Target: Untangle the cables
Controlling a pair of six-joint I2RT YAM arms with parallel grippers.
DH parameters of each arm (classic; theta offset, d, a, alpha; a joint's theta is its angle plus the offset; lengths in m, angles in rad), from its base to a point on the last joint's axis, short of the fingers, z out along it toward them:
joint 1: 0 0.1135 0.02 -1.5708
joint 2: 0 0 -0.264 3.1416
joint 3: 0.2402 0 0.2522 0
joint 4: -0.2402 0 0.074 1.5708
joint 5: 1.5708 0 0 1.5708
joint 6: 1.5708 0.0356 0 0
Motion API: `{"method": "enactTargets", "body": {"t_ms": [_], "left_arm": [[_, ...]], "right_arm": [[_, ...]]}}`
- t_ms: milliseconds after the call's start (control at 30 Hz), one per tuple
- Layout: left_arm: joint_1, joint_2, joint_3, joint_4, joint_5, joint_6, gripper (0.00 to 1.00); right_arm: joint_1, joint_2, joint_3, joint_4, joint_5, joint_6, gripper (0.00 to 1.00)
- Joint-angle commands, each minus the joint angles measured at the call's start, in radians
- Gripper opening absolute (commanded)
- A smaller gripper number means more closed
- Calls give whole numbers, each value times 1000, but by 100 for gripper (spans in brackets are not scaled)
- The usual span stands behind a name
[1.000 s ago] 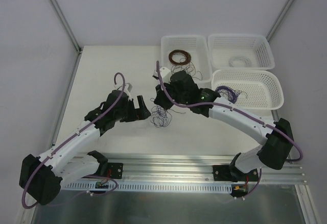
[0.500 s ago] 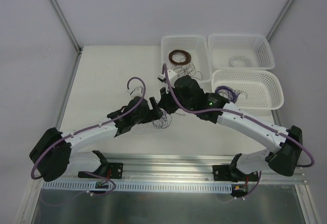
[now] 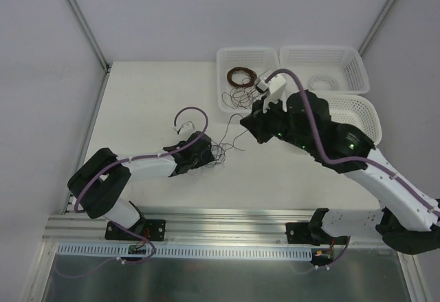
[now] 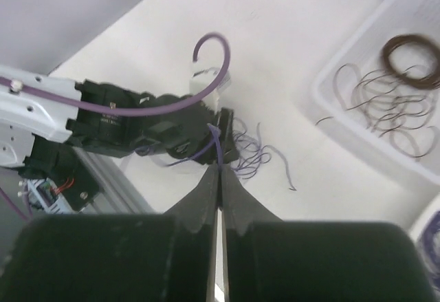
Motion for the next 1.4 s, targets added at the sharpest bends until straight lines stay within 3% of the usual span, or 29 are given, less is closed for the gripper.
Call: {"method": "enactTargets", "body": {"t_ms": [0,200,367,600,767,900,1100,1333,1367], "left_arm": [[-7,19,33,-39,-56,-26,48],[-1,21,45,-99,-97,-11,48],[14,-2,40,-140,-113,-1,48],[18,-134,72,-205,-111,107,63],[22,-241,135,-292,-82,227,82],[22,-324,137,-333,-30,275,94],[22,-435,96,-367,93,292,99],[22,-541,56,-395,111,312,99],[22,-547,48,-399,107,313,99]], "right_arm": [[-2,-73,138,-134,164,-92,1],[-15,-151,291,-191,356,-190,1],[-18,-205,310,-179,512,-281,1],[-82,-228,215,-102,660,-384,1],[-310,-187,167,-53,543,-375,1],[-566,-119,149,-20,421,-339,1],[-898,-18,60,83,257,-231,1],[-1090,145,-55,157,174,-66,1],[-1098,163,-66,154,172,-44,9]]}}
